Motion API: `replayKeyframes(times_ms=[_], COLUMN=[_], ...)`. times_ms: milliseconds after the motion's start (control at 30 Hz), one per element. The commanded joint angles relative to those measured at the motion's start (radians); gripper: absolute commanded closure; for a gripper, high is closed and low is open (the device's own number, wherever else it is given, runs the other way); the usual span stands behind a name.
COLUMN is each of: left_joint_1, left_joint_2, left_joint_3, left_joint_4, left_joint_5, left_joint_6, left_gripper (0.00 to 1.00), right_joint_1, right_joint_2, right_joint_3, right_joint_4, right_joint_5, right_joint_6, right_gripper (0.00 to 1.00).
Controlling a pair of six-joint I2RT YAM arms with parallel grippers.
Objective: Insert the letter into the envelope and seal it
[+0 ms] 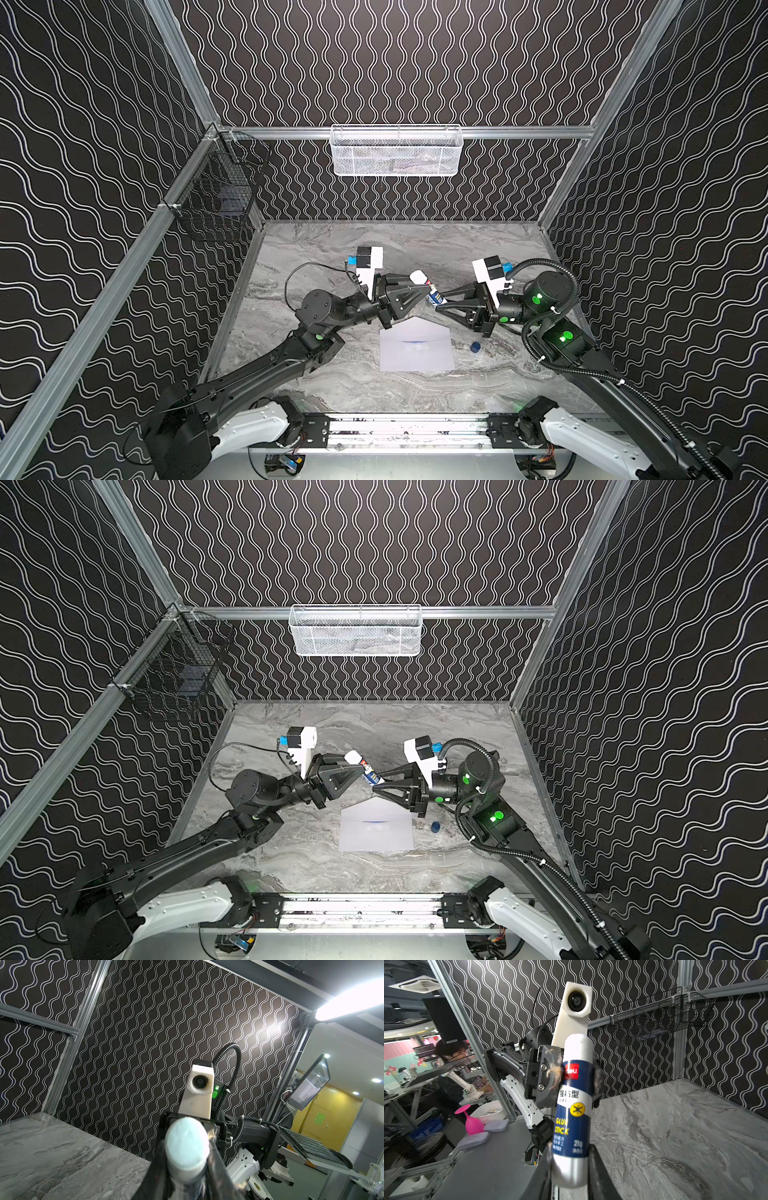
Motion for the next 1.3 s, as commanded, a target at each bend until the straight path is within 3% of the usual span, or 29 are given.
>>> replayKeyframes(times_ms=[0,33,100,200,267,333,400,600,800,1000,1267], left_joint_1=[0.003,0.003,-0.002,-0.008,-0.008,-0.008,-0.008,-0.021,-0.026,-0.037,-0.042], left_joint_2=[0.007,0.010,0.020,0.040,0.048,0.052,0.066,0.076,0.047,0.047,0.043], left_joint_3=[-0.006,-0.005,-0.007,-0.013,-0.014,-0.010,-0.002,-0.002,-0.010,-0.008,-0.017], left_joint_4=[-0.002,0.009,0.035,0.090,0.120,0.146,0.172,0.192,0.162,0.161,0.146], left_joint_5=[-0.089,-0.105,-0.144,-0.223,-0.276,-0.312,-0.317,-0.315,-0.325,-0.325,-0.334], left_joint_6=[-0.009,-0.020,-0.048,-0.101,-0.125,-0.147,-0.171,-0.191,-0.175,-0.163,-0.141], left_gripper=[1.00,1.00,1.00,1.00,1.00,1.00,1.00,1.00,1.00,1.00,1.00], right_joint_1=[-0.033,-0.047,-0.053,-0.057,-0.061,-0.062,-0.067,-0.061,-0.004,0.022,0.059], right_joint_2=[-0.008,-0.017,-0.043,-0.041,-0.025,0.001,0.040,0.111,0.085,0.151,0.236], right_joint_3=[0.042,0.041,0.001,-0.090,-0.169,-0.281,-0.326,-0.343,-0.298,-0.251,-0.197], right_joint_4=[0.017,0.021,0.106,0.313,0.523,0.860,1.042,1.259,0.983,0.961,1.064], right_joint_5=[-0.154,-0.123,-0.014,0.136,0.171,0.234,0.248,0.239,0.256,0.298,0.294], right_joint_6=[0.049,0.091,0.239,0.544,0.751,0.953,1.031,1.047,0.856,0.826,0.849], right_gripper=[0.51,0.42,0.34,0.32,0.31,0.28,0.23,0.19,0.17,0.14,0.30])
